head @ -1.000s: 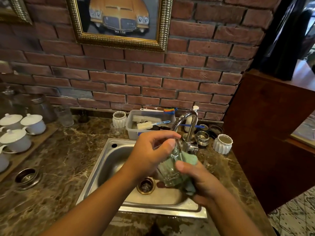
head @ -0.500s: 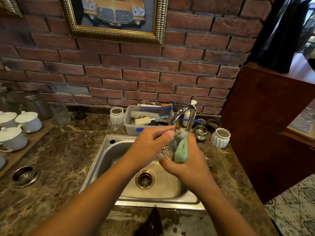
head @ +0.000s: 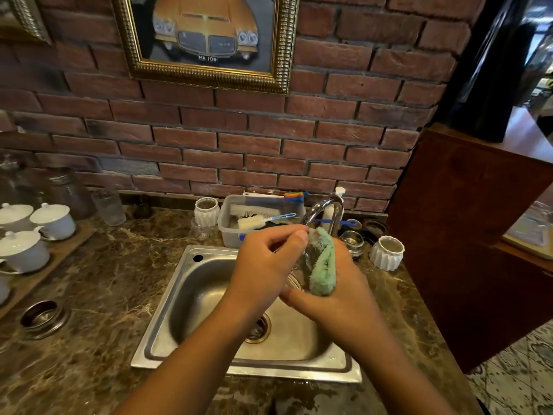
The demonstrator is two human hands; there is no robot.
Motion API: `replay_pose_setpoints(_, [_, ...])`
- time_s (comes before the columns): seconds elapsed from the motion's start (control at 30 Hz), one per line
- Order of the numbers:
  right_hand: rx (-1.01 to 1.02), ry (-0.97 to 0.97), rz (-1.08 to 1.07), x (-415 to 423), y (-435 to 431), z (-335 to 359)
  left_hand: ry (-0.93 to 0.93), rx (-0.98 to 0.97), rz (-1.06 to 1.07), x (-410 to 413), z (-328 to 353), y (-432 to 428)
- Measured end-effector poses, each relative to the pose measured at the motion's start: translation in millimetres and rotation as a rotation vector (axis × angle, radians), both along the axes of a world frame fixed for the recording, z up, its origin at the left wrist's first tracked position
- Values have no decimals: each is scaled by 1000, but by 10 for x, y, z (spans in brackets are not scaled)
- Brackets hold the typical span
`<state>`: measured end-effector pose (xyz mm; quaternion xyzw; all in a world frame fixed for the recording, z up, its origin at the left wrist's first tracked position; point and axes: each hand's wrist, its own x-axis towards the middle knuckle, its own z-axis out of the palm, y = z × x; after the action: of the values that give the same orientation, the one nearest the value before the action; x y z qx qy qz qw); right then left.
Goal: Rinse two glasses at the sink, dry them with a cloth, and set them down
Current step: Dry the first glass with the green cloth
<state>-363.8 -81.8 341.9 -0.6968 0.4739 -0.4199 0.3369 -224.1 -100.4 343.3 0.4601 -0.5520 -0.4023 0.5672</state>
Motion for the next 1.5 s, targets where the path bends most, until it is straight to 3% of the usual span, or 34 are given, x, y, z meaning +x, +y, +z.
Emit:
replay_pose_setpoints(0.23, [797,-705,494,-219,-131,42,-29,-111,-157,56,23,28])
replay_pose_setpoints(0.33, [915,-947,582,-215,-69,-108,-87,-131,-262,58,83,24])
replay_pose_setpoints(0.47, [897,-1032,650,-144,35,-251,-197,-92,-416,112,141,15])
replay_pose_setpoints(0.63, [734,-793,387,-178,12,-229,-284,-44,-410,150,80,-50])
replay_pose_setpoints(0.83, [-2,102,-27,-195,-42,-6,-252,78,-315,-12,54,-110])
replay_pose_setpoints(0.93, [-256,370,-141,-166,-50,53,-266,61,-189,-163,80,-104])
replay_pose_setpoints(1.0, [-307,409,-164,-157,-62,91,-246,33,-37,-234,126,-58])
replay_pose_setpoints(1.13, [-280,231,-34,-166,-42,172,-158,-85,82,-191,179,56])
replay_pose_setpoints(1.27, [-35,-67,168,-219,-109,248,-79,-167,8,-92,221,113])
replay_pose_setpoints(1.37, [299,-291,409,-316,-195,288,-45,-179,-78,-41,200,117])
replay_pose_setpoints(1.5, [871,-755,715,-344,-147,104,-155,-174,-240,17,167,117])
